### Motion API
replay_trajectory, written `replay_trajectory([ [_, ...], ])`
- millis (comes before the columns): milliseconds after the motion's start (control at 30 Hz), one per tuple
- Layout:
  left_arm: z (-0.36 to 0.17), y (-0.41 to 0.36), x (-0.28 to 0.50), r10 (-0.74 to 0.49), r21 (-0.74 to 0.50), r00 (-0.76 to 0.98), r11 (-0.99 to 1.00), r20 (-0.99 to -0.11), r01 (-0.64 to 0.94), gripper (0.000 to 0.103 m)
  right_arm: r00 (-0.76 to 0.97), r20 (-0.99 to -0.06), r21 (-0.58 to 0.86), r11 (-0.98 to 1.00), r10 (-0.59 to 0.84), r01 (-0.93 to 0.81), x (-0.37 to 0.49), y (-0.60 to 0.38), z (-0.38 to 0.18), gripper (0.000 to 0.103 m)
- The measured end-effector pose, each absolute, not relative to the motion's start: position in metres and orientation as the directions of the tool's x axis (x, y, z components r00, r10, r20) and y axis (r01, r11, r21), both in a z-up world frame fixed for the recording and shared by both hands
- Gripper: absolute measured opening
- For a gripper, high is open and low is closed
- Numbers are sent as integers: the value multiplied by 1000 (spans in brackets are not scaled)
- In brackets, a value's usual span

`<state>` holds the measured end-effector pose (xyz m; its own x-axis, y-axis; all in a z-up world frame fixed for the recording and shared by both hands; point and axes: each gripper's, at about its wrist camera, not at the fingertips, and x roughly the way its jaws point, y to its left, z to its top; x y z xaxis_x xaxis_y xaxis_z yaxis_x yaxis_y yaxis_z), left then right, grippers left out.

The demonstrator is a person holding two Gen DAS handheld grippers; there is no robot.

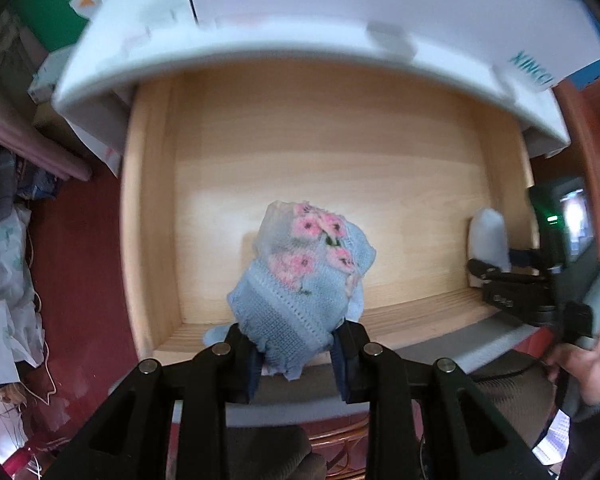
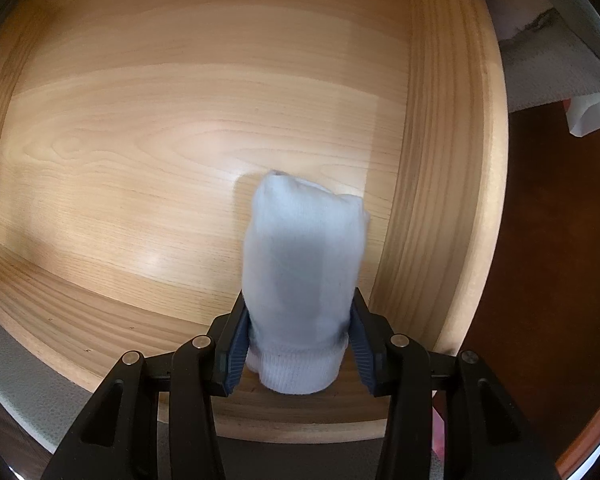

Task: Take underwear out of drawer
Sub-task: 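Lift the flowered sock with the left gripper toward the white box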

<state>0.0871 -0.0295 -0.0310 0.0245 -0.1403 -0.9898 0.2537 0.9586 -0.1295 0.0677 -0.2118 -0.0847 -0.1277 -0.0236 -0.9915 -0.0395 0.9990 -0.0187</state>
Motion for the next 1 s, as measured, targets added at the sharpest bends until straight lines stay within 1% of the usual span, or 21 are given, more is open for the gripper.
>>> replay_trajectory([
  [367, 97, -3, 92, -212, -139, 225, 943, -951, 303, 28, -130, -991, -24, 998, -30, -51, 66, -208, -96, 43],
  [667, 198, -10, 124, -245, -106, 427, 940, -871, 324, 28, -131, -991, -25, 998, -32, -53, 65, -211, -99, 43],
  [833, 219, -28, 151, -242, -82, 465, 937, -852, 339, 28, -131, -991, -26, 998, -33, -54, 65, -205, -97, 43],
  [1000, 222, -47, 184, -232, -52, 494, 935, -838, 351, 28, -133, -991, -27, 998, -33, -52, 67, -204, -93, 43],
])
